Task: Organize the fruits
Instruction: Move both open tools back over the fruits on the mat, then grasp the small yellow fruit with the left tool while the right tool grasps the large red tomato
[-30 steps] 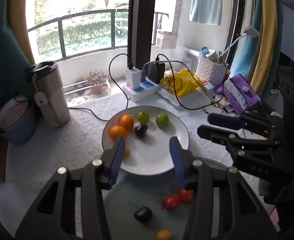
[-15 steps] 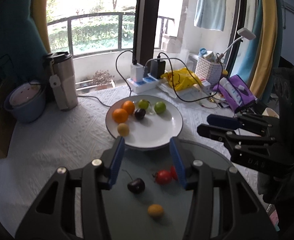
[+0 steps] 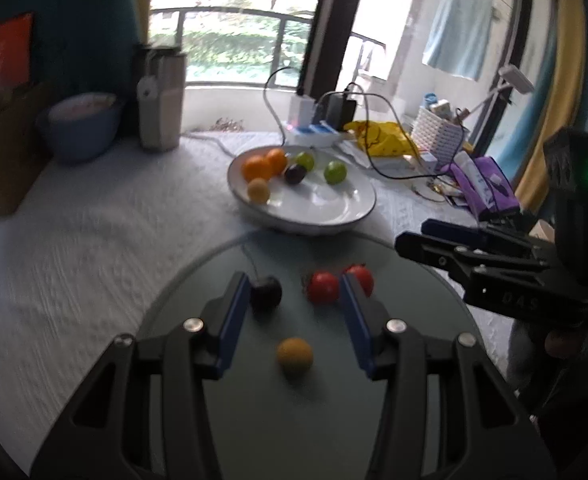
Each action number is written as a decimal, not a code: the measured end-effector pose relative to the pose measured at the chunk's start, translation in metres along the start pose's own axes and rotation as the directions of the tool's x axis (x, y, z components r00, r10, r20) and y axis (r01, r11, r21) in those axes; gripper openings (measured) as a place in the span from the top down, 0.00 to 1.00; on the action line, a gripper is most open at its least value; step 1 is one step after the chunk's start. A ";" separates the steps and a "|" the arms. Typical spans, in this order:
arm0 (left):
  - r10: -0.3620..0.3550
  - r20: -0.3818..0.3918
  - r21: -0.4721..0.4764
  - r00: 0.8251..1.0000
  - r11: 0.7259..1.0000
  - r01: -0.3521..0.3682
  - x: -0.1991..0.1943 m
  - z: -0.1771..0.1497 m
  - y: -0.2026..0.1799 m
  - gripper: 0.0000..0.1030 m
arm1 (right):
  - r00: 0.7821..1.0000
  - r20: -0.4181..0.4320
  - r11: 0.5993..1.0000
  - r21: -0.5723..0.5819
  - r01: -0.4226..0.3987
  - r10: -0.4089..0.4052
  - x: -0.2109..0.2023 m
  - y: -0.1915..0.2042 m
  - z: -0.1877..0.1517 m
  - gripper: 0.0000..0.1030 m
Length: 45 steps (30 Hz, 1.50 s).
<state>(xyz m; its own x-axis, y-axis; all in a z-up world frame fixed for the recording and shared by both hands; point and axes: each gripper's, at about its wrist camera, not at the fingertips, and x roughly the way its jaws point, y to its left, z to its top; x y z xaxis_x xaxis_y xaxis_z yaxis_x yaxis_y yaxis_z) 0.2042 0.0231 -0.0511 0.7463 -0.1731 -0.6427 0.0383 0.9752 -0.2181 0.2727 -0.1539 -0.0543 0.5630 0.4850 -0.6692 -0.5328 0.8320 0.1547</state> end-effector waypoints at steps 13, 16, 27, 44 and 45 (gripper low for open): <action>0.084 -0.123 -0.022 0.989 0.996 -0.087 0.024 -0.030 -0.002 0.53 | 0.994 -0.078 0.998 0.006 -0.070 0.070 0.029 0.000 -0.016 0.49; 0.084 -0.142 -0.021 0.986 0.996 -0.088 0.028 -0.033 -0.005 0.53 | 0.991 -0.097 0.996 0.007 -0.091 0.092 0.034 -0.001 -0.018 0.49; 0.076 -0.141 0.004 0.987 0.997 -0.076 0.034 -0.036 -0.012 0.62 | 0.984 -0.150 0.992 -0.067 -0.104 0.093 0.048 0.013 -0.022 0.62; 0.041 -0.139 0.011 0.989 0.999 -0.040 0.029 -0.035 -0.019 0.76 | 0.988 -0.130 0.992 -0.084 -0.098 0.087 0.036 0.015 -0.021 0.66; 0.042 -0.136 0.012 0.990 0.999 -0.041 0.027 -0.035 -0.020 0.76 | 0.988 -0.127 0.991 -0.085 -0.099 0.087 0.034 0.015 -0.021 0.66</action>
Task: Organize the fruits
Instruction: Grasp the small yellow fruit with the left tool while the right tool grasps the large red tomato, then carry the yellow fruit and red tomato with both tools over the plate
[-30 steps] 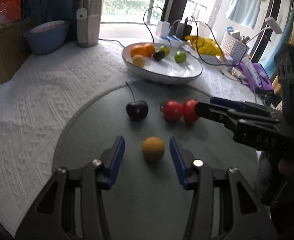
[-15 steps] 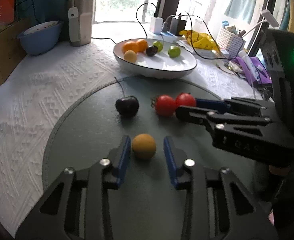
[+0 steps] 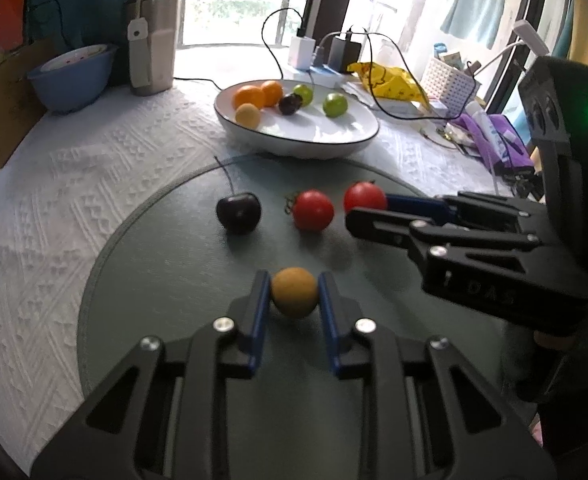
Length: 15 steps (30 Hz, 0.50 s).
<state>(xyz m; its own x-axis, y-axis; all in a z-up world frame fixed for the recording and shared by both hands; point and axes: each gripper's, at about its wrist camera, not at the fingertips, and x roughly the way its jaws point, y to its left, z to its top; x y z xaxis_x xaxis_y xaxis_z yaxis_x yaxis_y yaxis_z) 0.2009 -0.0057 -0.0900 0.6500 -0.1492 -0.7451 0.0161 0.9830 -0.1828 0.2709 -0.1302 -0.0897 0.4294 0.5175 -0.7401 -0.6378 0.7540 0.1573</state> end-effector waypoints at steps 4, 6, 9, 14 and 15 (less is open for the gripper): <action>0.002 0.013 0.006 1.000 1.000 -0.003 -0.006 0.002 -0.003 0.76 | 1.000 0.018 1.000 -0.004 -0.002 0.002 -0.009 0.002 0.000 0.66; 0.002 0.022 0.010 1.000 1.000 -0.002 -0.010 0.004 -0.004 0.76 | 1.000 0.026 1.000 -0.004 -0.003 0.003 -0.013 0.003 0.000 0.66; 0.000 0.037 0.019 0.999 1.000 0.000 -0.016 0.007 -0.007 0.76 | 0.999 0.037 1.000 -0.004 -0.003 0.004 -0.020 0.003 0.000 0.66; -0.003 0.047 0.024 0.999 1.000 0.002 -0.019 0.012 -0.010 0.76 | 0.999 0.053 1.000 -0.003 0.000 0.000 -0.028 0.001 0.002 0.66; -0.004 0.049 0.024 0.999 1.000 0.003 -0.019 0.014 -0.010 0.76 | 0.998 0.058 1.000 -0.003 0.001 -0.001 -0.030 0.000 0.003 0.66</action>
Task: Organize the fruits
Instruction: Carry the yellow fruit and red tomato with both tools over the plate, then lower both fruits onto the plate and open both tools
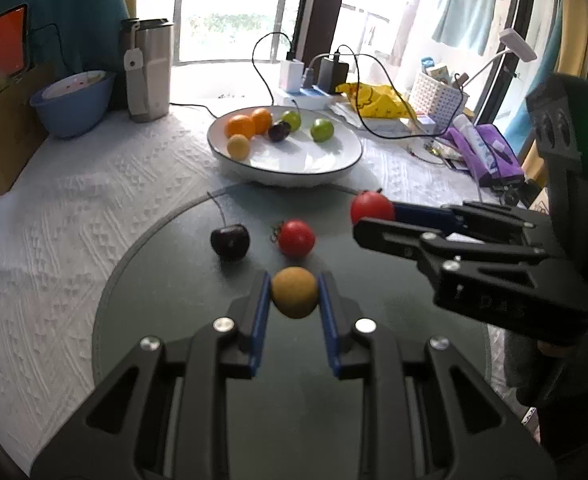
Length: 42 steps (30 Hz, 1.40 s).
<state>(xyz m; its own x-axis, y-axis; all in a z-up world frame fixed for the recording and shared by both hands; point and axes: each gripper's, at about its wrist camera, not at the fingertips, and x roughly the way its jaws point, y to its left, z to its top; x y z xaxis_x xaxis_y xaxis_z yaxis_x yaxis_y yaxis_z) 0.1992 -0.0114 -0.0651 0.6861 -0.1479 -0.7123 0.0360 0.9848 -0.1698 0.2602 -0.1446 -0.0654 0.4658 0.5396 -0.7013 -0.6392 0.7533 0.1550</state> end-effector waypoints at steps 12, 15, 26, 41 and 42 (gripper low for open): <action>-0.015 0.031 0.023 0.999 1.000 0.014 0.006 0.029 -0.003 0.76 | 0.999 0.040 1.000 0.011 0.023 -0.023 -0.009 -0.021 0.020 0.66; -0.020 0.032 0.036 0.999 0.999 0.019 0.011 0.040 -0.006 0.76 | 0.998 0.051 0.999 0.017 0.028 -0.029 -0.009 -0.030 0.028 0.66; -0.053 0.029 0.070 0.998 0.996 0.050 0.038 0.075 -0.009 0.76 | 0.996 0.057 0.998 0.033 0.062 -0.064 0.007 -0.058 0.058 0.66; -0.049 -0.045 0.071 0.998 0.996 0.052 0.094 0.105 0.012 0.76 | 0.996 -0.003 0.995 0.049 0.085 -0.084 0.055 -0.082 0.068 0.66; -0.047 -0.053 0.072 0.997 0.996 0.051 0.097 0.106 0.013 0.76 | 0.996 -0.005 0.995 0.050 0.086 -0.086 0.057 -0.083 0.068 0.66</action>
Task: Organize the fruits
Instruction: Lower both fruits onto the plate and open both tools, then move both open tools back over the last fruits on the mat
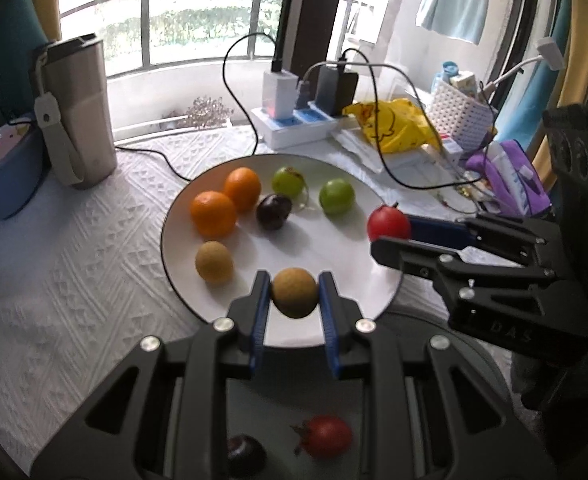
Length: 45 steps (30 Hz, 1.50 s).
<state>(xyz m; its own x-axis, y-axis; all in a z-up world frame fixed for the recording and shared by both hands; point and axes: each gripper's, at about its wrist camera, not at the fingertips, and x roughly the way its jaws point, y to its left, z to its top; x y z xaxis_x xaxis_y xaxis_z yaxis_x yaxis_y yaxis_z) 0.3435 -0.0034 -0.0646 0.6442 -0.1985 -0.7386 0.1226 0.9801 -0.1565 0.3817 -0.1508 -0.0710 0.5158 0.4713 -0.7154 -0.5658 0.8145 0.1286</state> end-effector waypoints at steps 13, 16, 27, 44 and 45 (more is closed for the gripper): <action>-0.014 -0.078 -0.028 0.997 1.000 0.012 0.021 0.000 0.006 0.75 | 0.998 0.003 0.996 -0.071 0.062 -0.062 0.015 0.008 0.002 0.66; -0.012 -0.079 -0.029 0.997 1.000 0.010 0.020 0.000 0.007 0.75 | 0.998 0.005 0.995 -0.070 0.070 -0.070 0.015 0.008 0.002 0.66; 0.005 -0.063 -0.034 0.998 0.999 -0.007 0.003 -0.002 0.010 0.74 | 0.996 0.023 0.996 -0.034 0.083 -0.082 0.000 0.014 0.001 0.64; 0.016 0.004 -0.037 1.000 0.999 -0.015 -0.043 -0.014 0.012 0.73 | 0.997 0.050 0.998 -0.018 0.064 -0.063 -0.038 0.041 -0.011 0.64; 0.013 0.010 -0.036 1.000 0.999 -0.013 -0.046 -0.015 0.012 0.73 | 0.997 0.051 0.998 -0.022 0.063 -0.062 -0.040 0.044 -0.012 0.64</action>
<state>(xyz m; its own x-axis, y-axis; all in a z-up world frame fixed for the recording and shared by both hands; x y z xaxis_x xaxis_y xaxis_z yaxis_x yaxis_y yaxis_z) 0.3038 0.0174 -0.0429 0.6530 -0.1852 -0.7344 0.0870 0.9816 -0.1701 0.3290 -0.1377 -0.0450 0.5819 0.4365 -0.6862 -0.5459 0.8351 0.0683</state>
